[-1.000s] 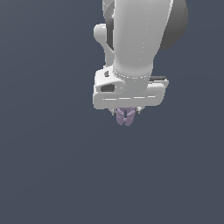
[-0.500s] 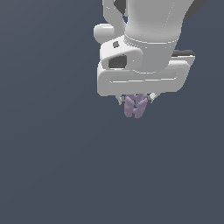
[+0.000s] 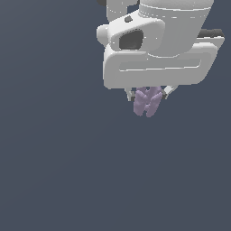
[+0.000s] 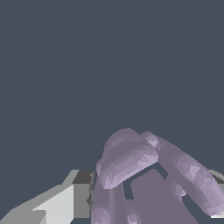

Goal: Pick up the object and move it to a goal position.

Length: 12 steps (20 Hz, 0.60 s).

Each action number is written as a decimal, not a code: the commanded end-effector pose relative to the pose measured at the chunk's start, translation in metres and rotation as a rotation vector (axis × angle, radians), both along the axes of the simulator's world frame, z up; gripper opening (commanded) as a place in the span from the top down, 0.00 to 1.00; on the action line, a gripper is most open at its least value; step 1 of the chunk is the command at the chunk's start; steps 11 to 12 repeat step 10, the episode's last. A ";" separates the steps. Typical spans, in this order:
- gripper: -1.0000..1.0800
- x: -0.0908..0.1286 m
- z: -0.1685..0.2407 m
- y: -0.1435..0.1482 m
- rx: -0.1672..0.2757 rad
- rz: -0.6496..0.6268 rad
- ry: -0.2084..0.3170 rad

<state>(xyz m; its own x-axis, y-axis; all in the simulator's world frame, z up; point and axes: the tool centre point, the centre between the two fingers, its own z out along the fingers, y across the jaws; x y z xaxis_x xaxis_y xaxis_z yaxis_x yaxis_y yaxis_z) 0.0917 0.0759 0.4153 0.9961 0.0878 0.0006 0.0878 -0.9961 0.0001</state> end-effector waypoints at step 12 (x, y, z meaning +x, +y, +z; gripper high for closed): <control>1.00 0.004 0.011 0.003 0.000 0.000 0.000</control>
